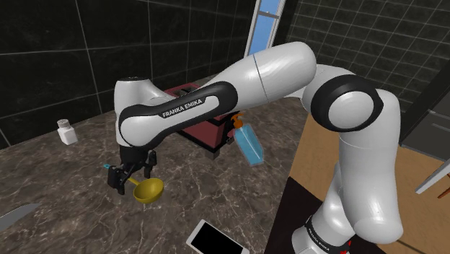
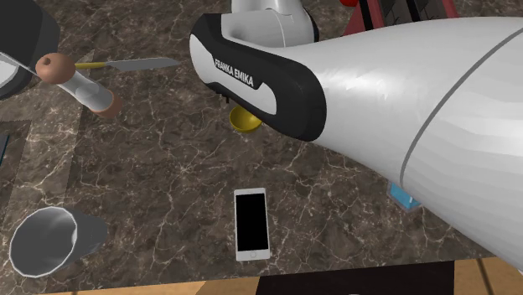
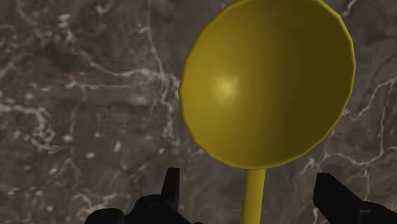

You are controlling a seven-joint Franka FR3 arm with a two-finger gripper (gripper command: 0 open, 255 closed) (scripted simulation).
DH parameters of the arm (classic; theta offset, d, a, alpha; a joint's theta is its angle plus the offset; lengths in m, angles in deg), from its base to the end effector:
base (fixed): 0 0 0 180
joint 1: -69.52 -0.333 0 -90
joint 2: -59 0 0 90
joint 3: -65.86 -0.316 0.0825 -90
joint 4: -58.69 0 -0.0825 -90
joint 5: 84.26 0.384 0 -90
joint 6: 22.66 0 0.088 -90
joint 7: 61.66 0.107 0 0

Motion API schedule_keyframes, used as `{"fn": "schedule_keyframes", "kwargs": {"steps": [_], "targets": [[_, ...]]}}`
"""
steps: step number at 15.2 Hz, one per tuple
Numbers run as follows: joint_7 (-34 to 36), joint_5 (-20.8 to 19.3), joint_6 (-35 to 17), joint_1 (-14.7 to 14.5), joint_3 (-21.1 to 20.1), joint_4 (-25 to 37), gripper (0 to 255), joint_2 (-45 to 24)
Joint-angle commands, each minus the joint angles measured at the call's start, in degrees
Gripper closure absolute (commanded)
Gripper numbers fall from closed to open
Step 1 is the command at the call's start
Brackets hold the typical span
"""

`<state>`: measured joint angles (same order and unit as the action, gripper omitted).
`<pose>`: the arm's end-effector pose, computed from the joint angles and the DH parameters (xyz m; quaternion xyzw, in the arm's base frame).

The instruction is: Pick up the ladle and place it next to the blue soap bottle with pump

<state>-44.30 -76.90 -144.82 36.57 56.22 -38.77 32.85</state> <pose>0.4928 0.4455 0.3317 -0.9802 -0.1756 0.0544 0.0736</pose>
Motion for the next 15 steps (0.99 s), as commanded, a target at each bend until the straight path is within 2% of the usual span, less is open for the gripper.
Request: {"fn": "schedule_keyframes", "kwargs": {"steps": [1, 3, 4, 15], "targets": [[0.00, 0.00, -0.02, 0.00, 0.00, 0.00, 0, -0.01], [0.00, 0.00, -0.01, 0.00, 0.00, 0.00, 0, -0.01], [0.00, 0.00, -0.01, 0.00, 0.00, 0.00, 255, -0.01], [0.16, 0.01, 1.21, 0.04, -0.03, 0.53, 255, 0.70]]}}
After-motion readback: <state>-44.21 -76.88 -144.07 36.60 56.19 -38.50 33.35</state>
